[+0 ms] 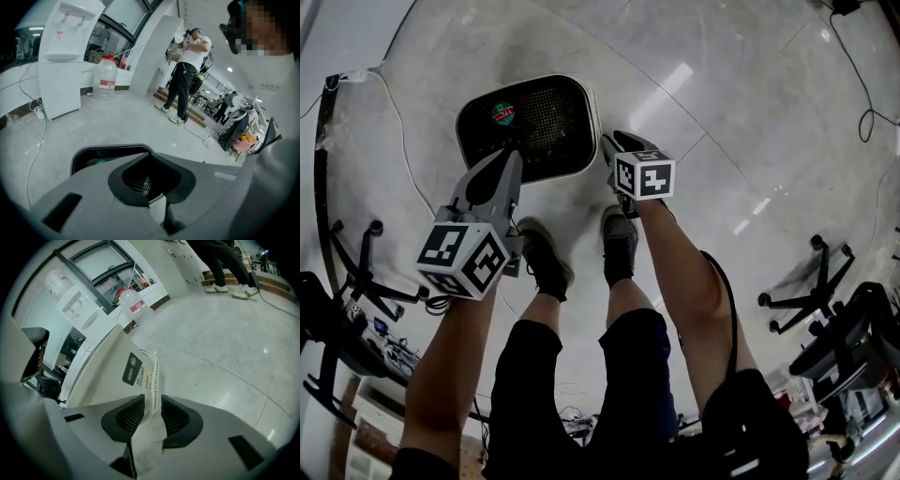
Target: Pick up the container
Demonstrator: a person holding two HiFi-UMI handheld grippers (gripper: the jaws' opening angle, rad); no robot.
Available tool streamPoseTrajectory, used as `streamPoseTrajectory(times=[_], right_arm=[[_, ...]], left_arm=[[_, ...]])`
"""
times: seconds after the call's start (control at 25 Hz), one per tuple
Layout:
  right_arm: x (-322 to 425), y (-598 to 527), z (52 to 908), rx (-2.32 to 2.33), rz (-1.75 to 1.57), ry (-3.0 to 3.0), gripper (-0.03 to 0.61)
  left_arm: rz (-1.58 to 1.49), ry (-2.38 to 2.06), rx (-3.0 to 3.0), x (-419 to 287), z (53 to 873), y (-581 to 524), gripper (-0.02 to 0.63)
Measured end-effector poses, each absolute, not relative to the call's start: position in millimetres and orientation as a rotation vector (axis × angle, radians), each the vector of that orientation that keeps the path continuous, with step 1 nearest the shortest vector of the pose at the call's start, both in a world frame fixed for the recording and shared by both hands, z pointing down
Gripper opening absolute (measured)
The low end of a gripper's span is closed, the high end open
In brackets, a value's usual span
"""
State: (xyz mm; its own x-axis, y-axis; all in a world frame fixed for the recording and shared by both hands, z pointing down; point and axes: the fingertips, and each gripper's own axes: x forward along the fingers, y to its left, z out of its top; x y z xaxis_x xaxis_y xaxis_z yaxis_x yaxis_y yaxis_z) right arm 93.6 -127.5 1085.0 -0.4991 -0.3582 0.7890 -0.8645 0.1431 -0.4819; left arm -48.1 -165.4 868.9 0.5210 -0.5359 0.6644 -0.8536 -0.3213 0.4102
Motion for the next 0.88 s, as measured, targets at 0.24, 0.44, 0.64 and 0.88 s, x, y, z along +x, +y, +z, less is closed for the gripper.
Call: streamPoseTrajectory(times=[0.24,0.44,0.64,0.88], right_arm=[[80,-122,1110,1.06,1.375,-1.966,0.075],[75,-121,1125,1.002,1.385,-1.966,0.081],[74,-120,1134,0.996,1.536,-1.924,0.081],[70,-117,1134,0.944,1.638,-1.883,0.067]], left_arm=[[0.542,-1.118,1.992,-52,890,-157,0.011],[0.532,-1.12,1.993,-53,899,-155,0.011],[0.521,-1.123,1.979,-59,902,-153,0.011],[0.48,-1.133,1.974,-62,901,-154,0.011]])
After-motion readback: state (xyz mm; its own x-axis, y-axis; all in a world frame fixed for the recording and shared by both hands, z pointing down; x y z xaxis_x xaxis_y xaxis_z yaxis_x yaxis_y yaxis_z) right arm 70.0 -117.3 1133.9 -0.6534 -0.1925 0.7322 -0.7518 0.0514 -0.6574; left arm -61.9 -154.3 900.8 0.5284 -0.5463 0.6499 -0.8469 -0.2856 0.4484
